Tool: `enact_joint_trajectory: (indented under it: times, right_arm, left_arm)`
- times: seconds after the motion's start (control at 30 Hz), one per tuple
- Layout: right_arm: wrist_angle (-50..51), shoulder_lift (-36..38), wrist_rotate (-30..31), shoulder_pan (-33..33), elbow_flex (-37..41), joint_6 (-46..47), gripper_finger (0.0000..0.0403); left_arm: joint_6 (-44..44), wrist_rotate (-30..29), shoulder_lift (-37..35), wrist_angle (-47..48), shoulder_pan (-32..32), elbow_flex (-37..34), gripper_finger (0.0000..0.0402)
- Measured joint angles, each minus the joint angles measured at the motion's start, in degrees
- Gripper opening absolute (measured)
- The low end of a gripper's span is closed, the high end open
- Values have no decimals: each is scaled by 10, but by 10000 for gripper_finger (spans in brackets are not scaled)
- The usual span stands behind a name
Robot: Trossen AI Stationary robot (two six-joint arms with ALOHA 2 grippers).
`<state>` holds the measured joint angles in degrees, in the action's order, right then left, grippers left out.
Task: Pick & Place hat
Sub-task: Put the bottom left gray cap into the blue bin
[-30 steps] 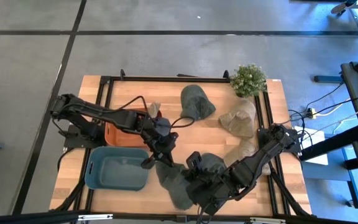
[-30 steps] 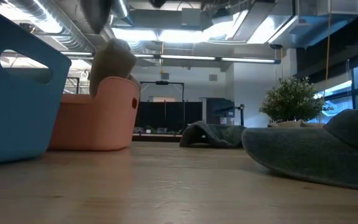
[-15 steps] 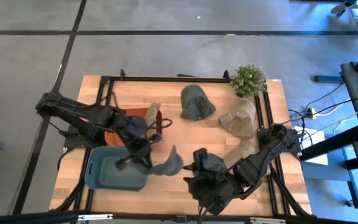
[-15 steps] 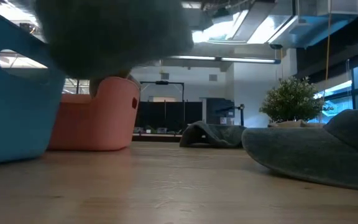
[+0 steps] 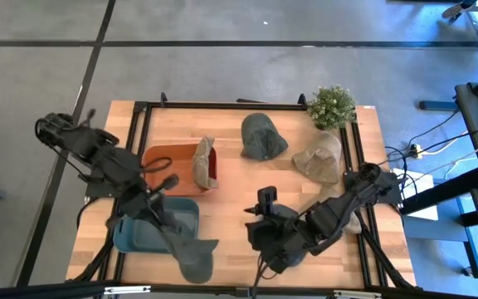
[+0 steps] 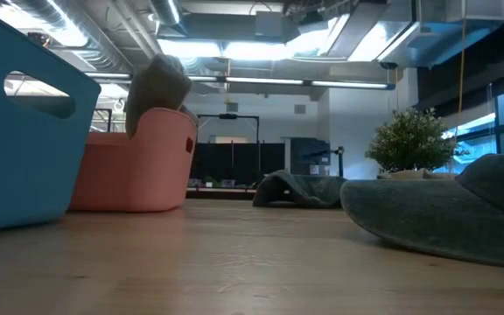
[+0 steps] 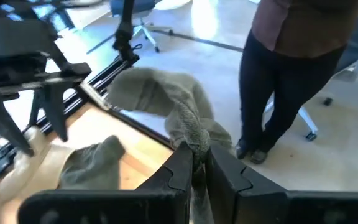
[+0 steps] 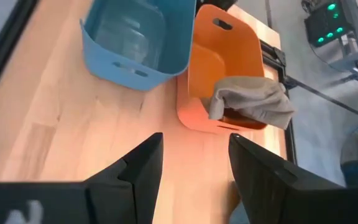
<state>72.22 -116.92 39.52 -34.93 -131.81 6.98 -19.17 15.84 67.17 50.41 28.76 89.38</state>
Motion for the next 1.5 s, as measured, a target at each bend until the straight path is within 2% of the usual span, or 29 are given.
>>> enact_joint_trajectory:
  times: [0.27, 0.37, 0.5, 0.57, 0.67, 0.77, 1.0, 1.3, 1.5]
  right_arm:
    - [6, 0, -1, 34, 0, -20, 185]
    - [5, 0, -1, 52, 0, -1, 184]
    - [1, 0, -1, 76, 0, 65, 184]
    - [-2, 0, -1, 87, 0, 104, 184]
    - [-4, 0, -1, 99, 0, 161, 185]
    - [-4, 0, -2, 104, 0, 198, 185]
    - [-6, 0, -2, 104, 0, 198, 185]
    - [-6, 0, -6, 99, 0, 197, 184]
    - [-6, 0, -13, 99, 0, 199, 185]
  left_arm:
    - [-12, -58, 74, 243, 13, 177, 23]
    - [-34, -58, 102, 324, 23, 205, 23]
    - [-90, -76, 126, 403, 39, 208, 23]
    - [-112, -93, 132, 391, 52, 198, 23]
    - [-192, -96, 142, 396, 75, 194, 23]
    - [-239, -132, 153, 397, 96, 188, 23]
    - [-304, -156, 188, 396, 119, 188, 24]
    - [-333, -200, 222, 396, 121, 187, 24]
    - [-311, -205, 202, 396, 122, 187, 24]
